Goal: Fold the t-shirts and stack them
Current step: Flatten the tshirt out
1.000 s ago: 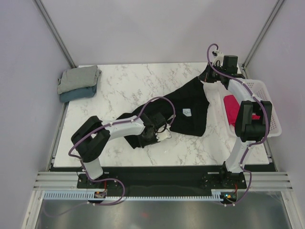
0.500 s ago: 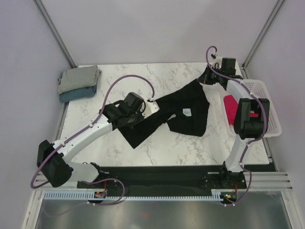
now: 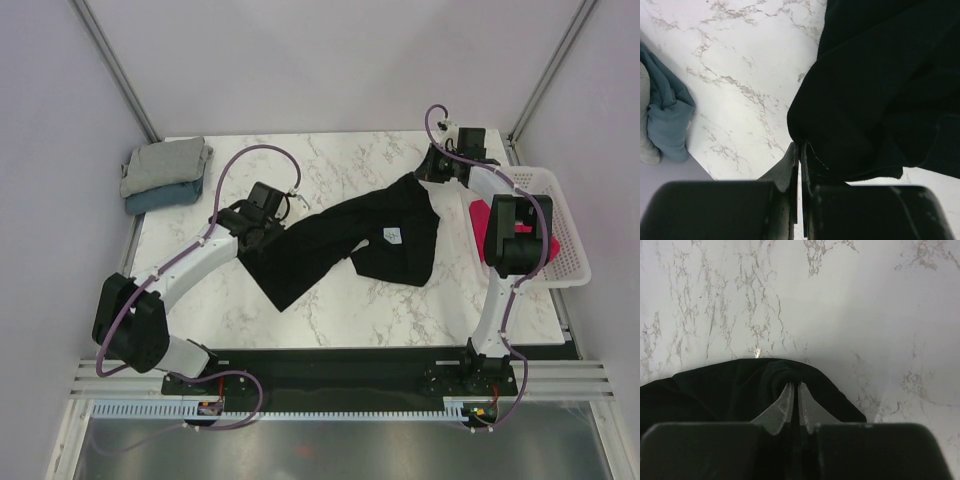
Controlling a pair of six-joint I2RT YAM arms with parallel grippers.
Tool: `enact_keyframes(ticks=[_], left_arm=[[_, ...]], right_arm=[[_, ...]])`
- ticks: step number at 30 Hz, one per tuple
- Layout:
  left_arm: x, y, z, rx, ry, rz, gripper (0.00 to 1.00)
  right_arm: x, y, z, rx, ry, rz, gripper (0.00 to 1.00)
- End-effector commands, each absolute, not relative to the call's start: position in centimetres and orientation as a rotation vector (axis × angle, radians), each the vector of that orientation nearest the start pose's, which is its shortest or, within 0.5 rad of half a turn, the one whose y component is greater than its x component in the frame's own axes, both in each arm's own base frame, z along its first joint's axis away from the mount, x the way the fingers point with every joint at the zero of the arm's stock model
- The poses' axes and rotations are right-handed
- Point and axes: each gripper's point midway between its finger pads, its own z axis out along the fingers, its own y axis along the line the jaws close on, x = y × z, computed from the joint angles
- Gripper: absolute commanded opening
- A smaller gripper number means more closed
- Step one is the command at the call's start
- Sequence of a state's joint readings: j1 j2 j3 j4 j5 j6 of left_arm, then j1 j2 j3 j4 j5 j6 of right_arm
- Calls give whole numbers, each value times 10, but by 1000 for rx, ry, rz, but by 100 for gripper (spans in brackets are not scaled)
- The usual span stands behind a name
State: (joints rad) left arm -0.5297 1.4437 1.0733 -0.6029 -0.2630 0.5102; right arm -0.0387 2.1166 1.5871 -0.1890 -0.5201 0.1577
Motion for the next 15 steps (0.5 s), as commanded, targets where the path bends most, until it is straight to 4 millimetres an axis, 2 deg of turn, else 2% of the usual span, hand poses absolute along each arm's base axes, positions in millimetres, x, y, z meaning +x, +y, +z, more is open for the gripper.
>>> enact_keyframes(ticks=[1,2,3,4,5,6,11,13,15], left_arm=[[345,-114,143,1094,2165,373,2],[346,-114,145,1086,2160,373,2],[347,-115,146,1080,2153,374,2],[348,-114,147,1076,2150,378,2],[349,-115,149,1074,2143,379,2],[351,-115,150,1073,2139,379,2],[353,-120,152,1055,2135,347,2],[353,-122,151,1055,2139,327,2],[353,-123,151,1055,2136,321,2]], right_arm=[[547,59,130,-149,2166,514,21],[536,55,124,-205,2176,460,27],[532,51,146,-265,2131,362,32],[525,50,147,-306,2125,320,38],[513,50,138,-361,2140,291,39],[506,50,145,-367,2132,283,41],[473,53,117,-403,2229,327,43],[470,52,113,-403,2234,315,45],[469,50,100,-383,2262,315,45]])
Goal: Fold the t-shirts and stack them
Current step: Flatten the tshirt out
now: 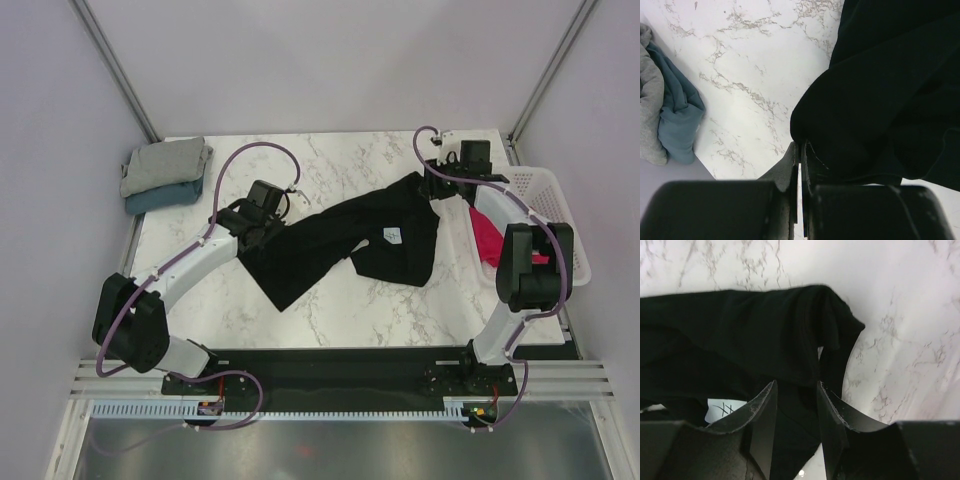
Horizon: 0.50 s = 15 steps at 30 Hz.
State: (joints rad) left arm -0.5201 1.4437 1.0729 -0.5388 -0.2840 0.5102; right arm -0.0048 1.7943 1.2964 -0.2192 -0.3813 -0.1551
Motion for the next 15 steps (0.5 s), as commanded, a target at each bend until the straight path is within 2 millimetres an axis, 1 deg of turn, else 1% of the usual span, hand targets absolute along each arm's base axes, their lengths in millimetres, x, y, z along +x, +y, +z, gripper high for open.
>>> enact_keyframes(ticks=[1,2,5,6,8,9,11,12,13,15], left_arm=[[352,-123,151,1057,2137,320,2],[352,-123,151,1059,2137,318,2],[350,-122,152,1058,2134,314,2],[349,-123,152,1057,2135,307,2],[348,-123,150,1055,2138,302,2],[347,-124,149,1055,2141,295,2],[346,-123,147,1054,2148,292,2],[345,-124,146,1054,2152,283,2],[345,-124,146,1050,2152,281,2],[344,-124,145,1053,2154,284,2]], right_arm=[[469,51,96,-375,2273,321,45],[468,51,85,-370,2302,334,45],[473,51,75,-363,2321,339,45],[475,51,68,-361,2334,343,45],[482,52,69,-366,2325,345,45],[484,52,63,-360,2335,350,45],[492,53,65,-355,2326,354,45],[494,54,61,-353,2332,364,45],[498,55,64,-354,2321,370,45],[500,61,64,-362,2309,416,41]])
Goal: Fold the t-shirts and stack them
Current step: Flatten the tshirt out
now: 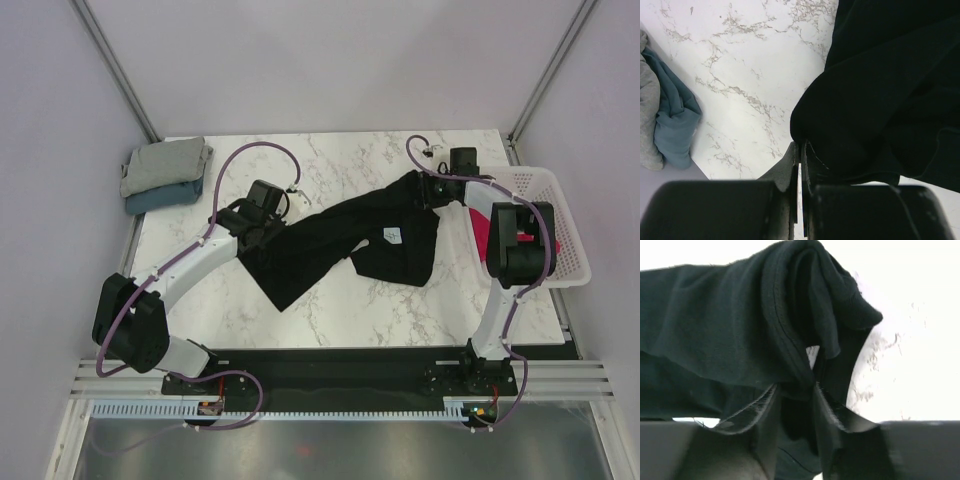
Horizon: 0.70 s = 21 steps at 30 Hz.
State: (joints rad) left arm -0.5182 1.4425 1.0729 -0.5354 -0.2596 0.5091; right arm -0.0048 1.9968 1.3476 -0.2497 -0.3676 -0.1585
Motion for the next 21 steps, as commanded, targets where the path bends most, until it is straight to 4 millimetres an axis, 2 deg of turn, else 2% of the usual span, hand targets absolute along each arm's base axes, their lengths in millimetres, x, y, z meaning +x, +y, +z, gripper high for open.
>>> enact_keyframes(ticks=[1,2,3,5,6,8,12,13,15,16,19,21], left_arm=[[343,-123,144,1053,2158,284,2],[343,-123,144,1049,2159,284,2],[343,-123,143,1050,2161,285,2],[342,-123,141,1050,2166,282,2],[342,-124,141,1053,2165,279,2],[342,-123,141,1049,2167,279,2],[342,-122,141,1051,2167,287,2],[343,-122,141,1050,2167,290,2],[344,-122,143,1045,2164,297,2],[344,-122,144,1042,2161,296,2],[344,-120,147,1030,2152,306,2],[343,-118,146,1035,2148,312,2]], right_arm=[[501,64,66,-368,2299,440,38],[502,67,68,-366,2286,457,32],[500,70,69,-364,2279,480,19],[503,72,80,-372,2235,488,9],[501,74,84,-375,2224,499,0],[498,81,101,-402,2177,539,0],[504,95,144,-427,2073,627,0],[510,100,164,-410,2036,671,0],[512,109,187,-397,1987,776,0],[516,113,206,-365,1951,818,0],[518,123,231,-354,1891,908,0],[520,127,236,-322,1883,956,0]])
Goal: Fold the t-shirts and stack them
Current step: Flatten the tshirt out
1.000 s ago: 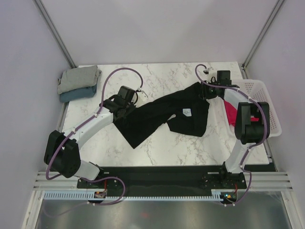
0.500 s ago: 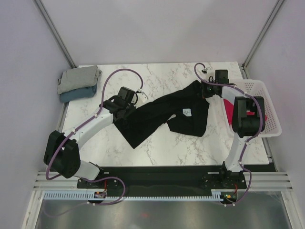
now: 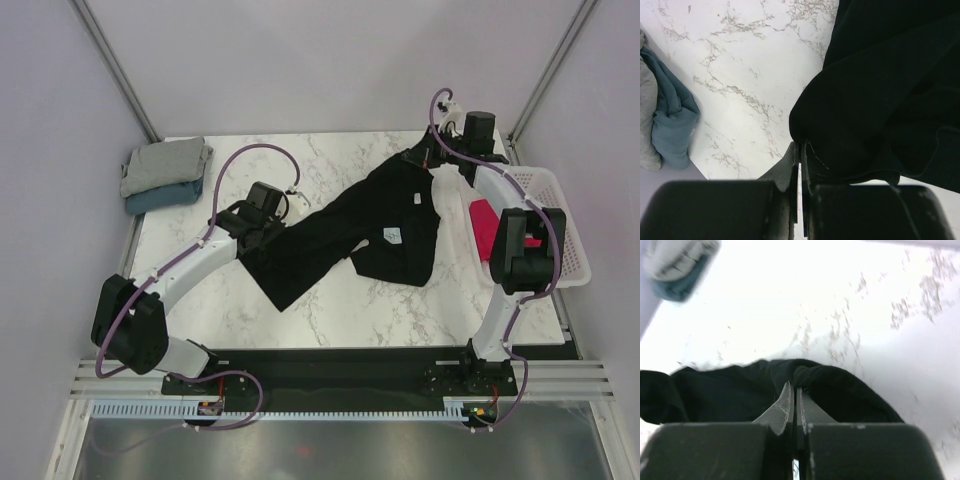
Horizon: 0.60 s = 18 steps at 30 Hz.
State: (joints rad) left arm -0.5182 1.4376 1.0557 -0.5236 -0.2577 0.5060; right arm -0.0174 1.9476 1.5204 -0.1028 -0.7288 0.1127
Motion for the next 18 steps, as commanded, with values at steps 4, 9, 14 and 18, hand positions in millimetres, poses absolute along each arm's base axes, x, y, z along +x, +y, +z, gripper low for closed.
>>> enact_keyframes(ticks=[4,9,14,18], left_arm=[[342,-119,146,1034,2149,299,2],[341,-118,146,1027,2150,306,2],[340,-118,142,1032,2158,297,2],[340,-118,144,1026,2155,294,2]], right_arm=[[546,126,237,-300,1855,955,0],[586,127,222,-196,1864,1032,0],[619,120,191,-89,1898,1026,38],[608,104,180,-73,1943,934,49]])
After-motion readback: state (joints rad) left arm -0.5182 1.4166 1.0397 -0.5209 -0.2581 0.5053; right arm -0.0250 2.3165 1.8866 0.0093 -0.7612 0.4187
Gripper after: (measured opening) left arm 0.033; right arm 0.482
